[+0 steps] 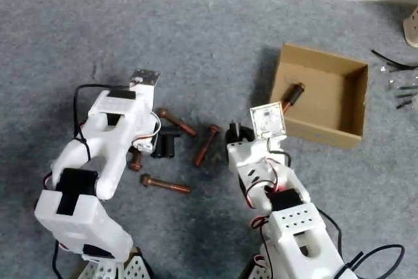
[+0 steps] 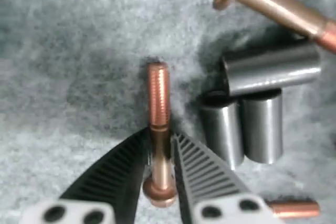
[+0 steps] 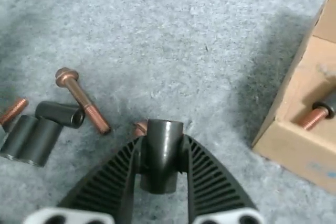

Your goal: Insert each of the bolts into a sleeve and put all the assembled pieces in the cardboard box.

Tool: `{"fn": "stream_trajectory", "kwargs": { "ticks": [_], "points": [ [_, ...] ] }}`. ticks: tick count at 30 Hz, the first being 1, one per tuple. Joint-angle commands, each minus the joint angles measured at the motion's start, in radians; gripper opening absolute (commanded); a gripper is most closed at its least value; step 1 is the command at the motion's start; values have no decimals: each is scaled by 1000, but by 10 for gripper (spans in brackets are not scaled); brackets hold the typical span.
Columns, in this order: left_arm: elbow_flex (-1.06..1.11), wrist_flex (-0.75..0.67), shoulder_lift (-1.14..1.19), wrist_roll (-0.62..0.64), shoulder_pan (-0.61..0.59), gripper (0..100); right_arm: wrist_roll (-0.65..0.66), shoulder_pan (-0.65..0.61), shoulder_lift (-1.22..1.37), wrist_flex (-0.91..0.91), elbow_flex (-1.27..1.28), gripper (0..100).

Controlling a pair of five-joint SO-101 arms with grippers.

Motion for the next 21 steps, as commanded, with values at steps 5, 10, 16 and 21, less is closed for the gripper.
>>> {"fn": "stream_trajectory", "kwargs": {
  "ticks": [5, 10, 16, 21],
  "points": [
    [-16, 51, -219, -176, 8, 5, 14, 68, -25, -39, 13, 3],
    [-18, 164, -460, -721, -8, 5, 14, 116, -25, -39, 24, 3],
    [76, 341, -667, -1398, -130, 7, 14, 117, -25, -39, 27, 3],
    [219, 348, -737, -1628, -274, 6, 14, 120, -25, -39, 27, 3]
  ]
}}
